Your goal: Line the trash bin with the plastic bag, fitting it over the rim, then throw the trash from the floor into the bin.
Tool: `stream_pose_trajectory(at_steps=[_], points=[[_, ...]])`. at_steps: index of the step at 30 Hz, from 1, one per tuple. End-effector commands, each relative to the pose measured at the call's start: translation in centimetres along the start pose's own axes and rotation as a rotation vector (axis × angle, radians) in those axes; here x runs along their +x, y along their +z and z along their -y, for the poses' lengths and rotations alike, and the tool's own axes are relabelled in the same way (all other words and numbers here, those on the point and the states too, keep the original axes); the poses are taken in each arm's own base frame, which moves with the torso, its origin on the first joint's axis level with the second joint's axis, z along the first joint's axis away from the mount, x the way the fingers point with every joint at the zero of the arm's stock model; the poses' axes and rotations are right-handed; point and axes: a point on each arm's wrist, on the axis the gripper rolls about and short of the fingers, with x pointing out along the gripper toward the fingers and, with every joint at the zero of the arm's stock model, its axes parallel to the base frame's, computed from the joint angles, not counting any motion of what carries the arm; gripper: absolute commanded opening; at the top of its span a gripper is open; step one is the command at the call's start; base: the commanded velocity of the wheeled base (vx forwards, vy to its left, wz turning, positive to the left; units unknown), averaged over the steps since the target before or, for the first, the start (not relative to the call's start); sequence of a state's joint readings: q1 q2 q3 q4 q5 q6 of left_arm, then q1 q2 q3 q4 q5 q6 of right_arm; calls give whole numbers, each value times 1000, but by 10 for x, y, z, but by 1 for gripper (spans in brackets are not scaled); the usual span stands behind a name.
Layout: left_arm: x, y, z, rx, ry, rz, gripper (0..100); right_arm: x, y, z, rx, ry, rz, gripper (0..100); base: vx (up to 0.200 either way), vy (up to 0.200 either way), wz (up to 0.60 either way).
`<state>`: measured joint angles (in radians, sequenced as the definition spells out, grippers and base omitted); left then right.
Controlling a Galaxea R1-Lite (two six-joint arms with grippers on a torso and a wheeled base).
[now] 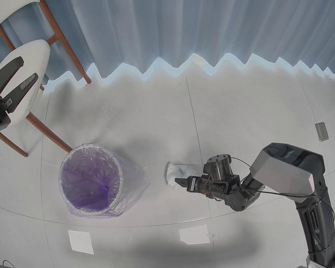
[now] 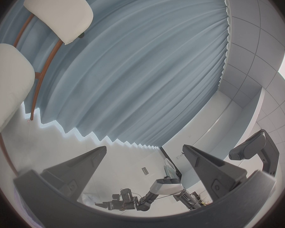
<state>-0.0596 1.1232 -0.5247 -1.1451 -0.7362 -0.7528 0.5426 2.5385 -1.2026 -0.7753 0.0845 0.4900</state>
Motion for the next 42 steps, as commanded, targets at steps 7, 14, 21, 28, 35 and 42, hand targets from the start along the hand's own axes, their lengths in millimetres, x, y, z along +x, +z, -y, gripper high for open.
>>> stream_pose_trajectory(at_steps=[7, 14, 21, 28, 35, 42], points=[[0, -1, -1, -2, 2, -3, 100, 33, -3, 7, 12, -13, -30, 100, 0, 0, 0], [2, -5, 3, -20, -28, -17, 100, 44, 10, 8, 37, -18, -20, 100, 0, 0, 0], [2, -8, 3, -30, -32, -26, 100, 54, 18, 5, 80, -10, -49, 100, 0, 0, 0], [1, -8, 4, -28, -34, -26, 100, 61, 25, 6, 87, -24, -65, 100, 0, 0, 0], [1, -8, 4, -29, -35, -27, 100, 59, 22, -1, 14, -12, -72, 100, 0, 0, 0], [1, -9, 3, -31, -33, -29, 100, 49, 16, -10, -155, 12, -70, 100, 0, 0, 0]])
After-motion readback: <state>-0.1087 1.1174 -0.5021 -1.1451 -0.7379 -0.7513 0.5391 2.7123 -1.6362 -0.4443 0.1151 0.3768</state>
